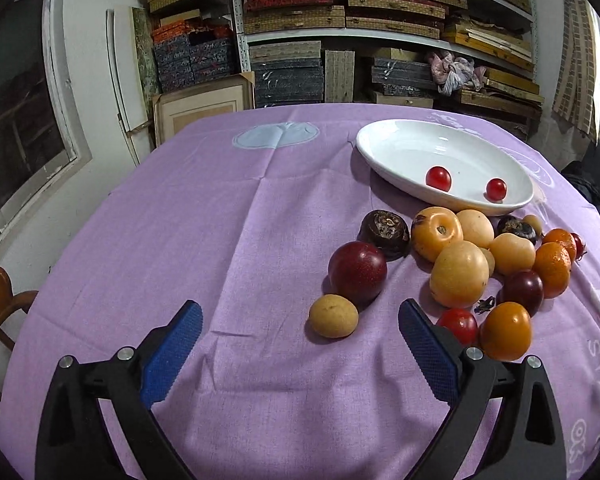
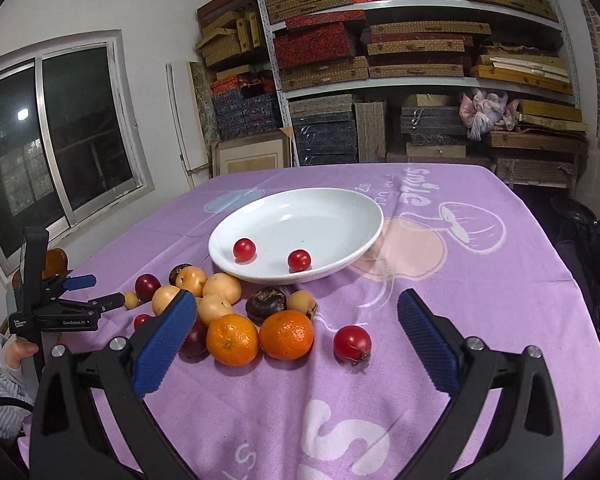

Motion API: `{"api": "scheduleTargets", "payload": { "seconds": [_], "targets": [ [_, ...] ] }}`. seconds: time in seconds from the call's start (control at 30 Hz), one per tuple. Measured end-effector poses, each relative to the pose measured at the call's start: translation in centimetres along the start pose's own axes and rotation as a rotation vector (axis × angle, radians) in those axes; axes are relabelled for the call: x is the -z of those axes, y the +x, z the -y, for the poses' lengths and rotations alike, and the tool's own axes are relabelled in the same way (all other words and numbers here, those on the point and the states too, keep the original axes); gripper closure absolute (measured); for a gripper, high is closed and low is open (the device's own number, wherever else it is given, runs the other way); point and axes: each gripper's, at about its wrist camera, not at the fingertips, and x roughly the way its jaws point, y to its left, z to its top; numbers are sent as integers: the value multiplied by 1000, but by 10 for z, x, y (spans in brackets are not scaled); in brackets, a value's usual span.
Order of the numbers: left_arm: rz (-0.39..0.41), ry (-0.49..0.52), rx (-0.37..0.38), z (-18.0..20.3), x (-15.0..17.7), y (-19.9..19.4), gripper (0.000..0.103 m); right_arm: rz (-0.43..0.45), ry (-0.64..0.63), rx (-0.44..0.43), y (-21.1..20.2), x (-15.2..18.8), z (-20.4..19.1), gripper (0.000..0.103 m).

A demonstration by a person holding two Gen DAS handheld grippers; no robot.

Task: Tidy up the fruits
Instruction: 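Move both grippers back toward the fruit cluster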

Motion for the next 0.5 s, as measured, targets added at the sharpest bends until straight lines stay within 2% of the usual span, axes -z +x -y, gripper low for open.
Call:
{"api": "scheduleTargets", "payload": {
  "seconds": [0.13, 0.2, 0.33, 0.5],
  "targets": [
    [-2, 20, 35, 5, -3, 3, 4, -41, 17, 17, 11, 1, 4, 4],
    [-31, 18, 65, 5, -3, 9, 4, -66, 28, 30, 17, 2, 7, 4],
    [-88, -30, 116, -1, -4, 23, 4, -104, 50, 50, 25, 6, 14, 4],
    [-84, -71, 129, -8, -5, 24, 4, -153, 52, 92, 35, 8, 22, 4]
  ]
}}
